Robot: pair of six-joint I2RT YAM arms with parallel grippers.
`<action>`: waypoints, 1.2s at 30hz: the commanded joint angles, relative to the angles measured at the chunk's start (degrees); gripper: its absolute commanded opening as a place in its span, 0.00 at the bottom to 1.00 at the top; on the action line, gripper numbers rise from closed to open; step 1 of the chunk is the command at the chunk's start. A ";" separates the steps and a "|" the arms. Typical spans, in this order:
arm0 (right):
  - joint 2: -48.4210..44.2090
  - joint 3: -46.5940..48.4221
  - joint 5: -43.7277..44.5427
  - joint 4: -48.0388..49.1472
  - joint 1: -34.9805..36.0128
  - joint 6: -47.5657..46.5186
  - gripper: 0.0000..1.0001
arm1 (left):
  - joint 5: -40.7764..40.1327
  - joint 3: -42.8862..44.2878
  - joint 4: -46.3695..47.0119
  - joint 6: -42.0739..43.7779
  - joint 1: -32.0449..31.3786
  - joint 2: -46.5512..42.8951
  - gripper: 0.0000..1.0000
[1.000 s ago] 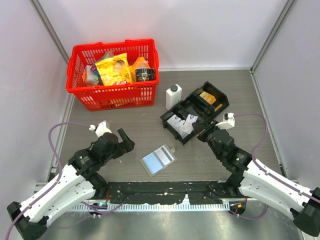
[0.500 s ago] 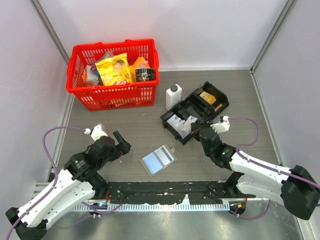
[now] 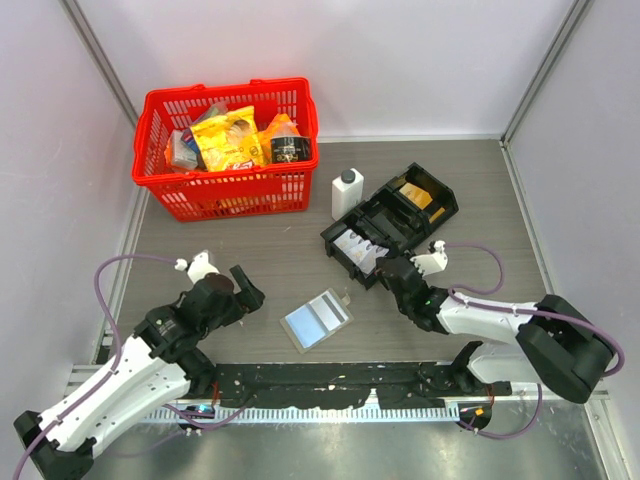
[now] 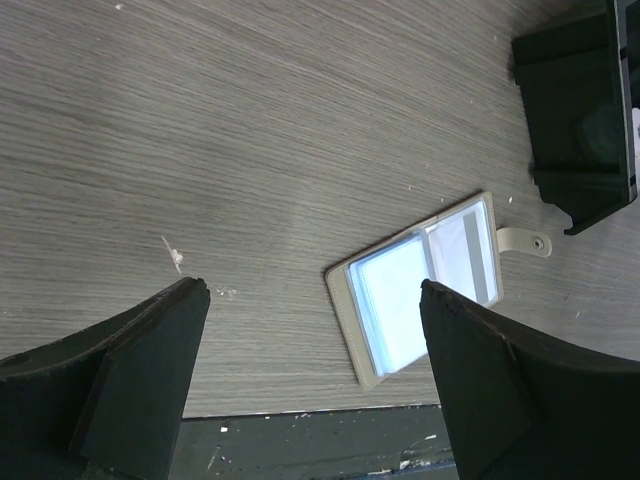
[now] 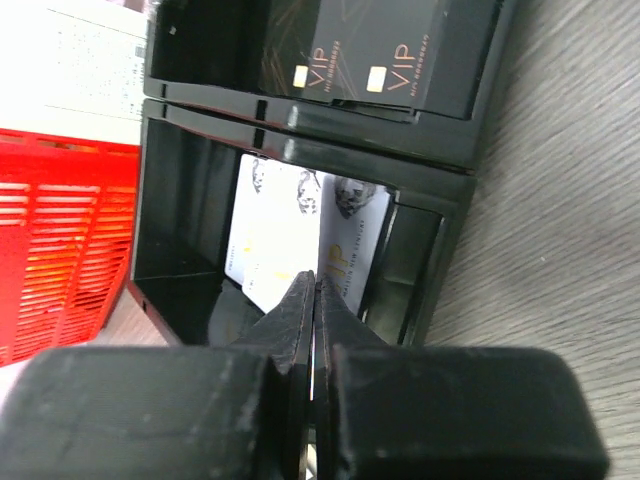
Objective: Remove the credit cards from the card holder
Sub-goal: Place the credit card in the storage box.
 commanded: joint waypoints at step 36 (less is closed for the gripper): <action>-11.77 17.21 -24.54 -26.29 7.53 -37.74 0.44 | 5.95 2.13 20.27 -5.13 -14.88 23.99 0.79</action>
